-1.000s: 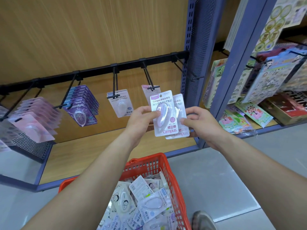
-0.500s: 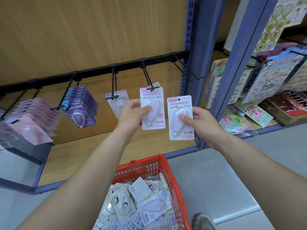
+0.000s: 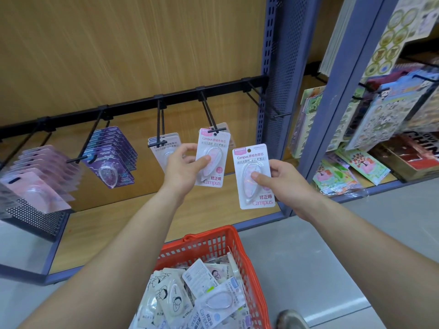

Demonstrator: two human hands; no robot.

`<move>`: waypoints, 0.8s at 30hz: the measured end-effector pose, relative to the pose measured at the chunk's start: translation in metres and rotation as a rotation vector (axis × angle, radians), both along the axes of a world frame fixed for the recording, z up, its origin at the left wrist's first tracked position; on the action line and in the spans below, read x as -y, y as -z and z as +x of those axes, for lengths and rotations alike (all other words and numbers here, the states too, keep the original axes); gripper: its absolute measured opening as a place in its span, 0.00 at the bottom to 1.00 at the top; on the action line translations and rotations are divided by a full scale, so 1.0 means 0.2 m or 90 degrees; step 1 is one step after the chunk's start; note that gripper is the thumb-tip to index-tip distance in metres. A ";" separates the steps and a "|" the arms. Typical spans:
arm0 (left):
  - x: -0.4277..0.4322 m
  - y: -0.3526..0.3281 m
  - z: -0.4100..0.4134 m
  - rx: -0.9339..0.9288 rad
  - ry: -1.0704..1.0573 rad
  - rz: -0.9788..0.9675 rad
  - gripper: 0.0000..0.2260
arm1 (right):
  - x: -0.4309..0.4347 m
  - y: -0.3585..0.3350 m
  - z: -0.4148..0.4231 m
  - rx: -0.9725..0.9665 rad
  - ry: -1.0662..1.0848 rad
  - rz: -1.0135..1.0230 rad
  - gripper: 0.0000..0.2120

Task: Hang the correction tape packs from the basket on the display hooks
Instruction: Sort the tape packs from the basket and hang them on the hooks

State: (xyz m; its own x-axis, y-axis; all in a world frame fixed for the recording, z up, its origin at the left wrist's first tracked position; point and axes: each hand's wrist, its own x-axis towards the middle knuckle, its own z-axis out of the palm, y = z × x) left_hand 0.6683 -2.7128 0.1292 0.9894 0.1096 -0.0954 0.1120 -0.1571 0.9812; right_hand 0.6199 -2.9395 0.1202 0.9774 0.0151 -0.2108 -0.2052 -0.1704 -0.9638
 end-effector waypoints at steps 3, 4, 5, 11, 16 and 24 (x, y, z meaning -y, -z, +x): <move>0.01 0.00 0.03 0.008 -0.026 0.012 0.13 | -0.02 0.00 0.01 0.008 0.004 -0.009 0.07; 0.01 0.00 0.05 0.005 -0.035 0.023 0.12 | -0.03 0.00 0.02 0.010 0.011 -0.008 0.09; 0.02 0.00 0.06 0.002 -0.043 0.037 0.12 | -0.04 0.00 0.03 0.013 0.017 -0.006 0.10; -0.13 -0.06 0.00 0.047 -0.050 0.151 0.16 | -0.20 -0.02 0.14 0.050 0.008 0.036 0.09; -0.37 -0.10 -0.19 0.076 0.035 0.230 0.11 | -0.34 0.02 0.22 0.053 0.036 0.035 0.08; -0.55 0.00 -0.33 0.038 0.128 0.301 0.08 | -0.39 0.07 0.23 0.065 0.088 0.013 0.06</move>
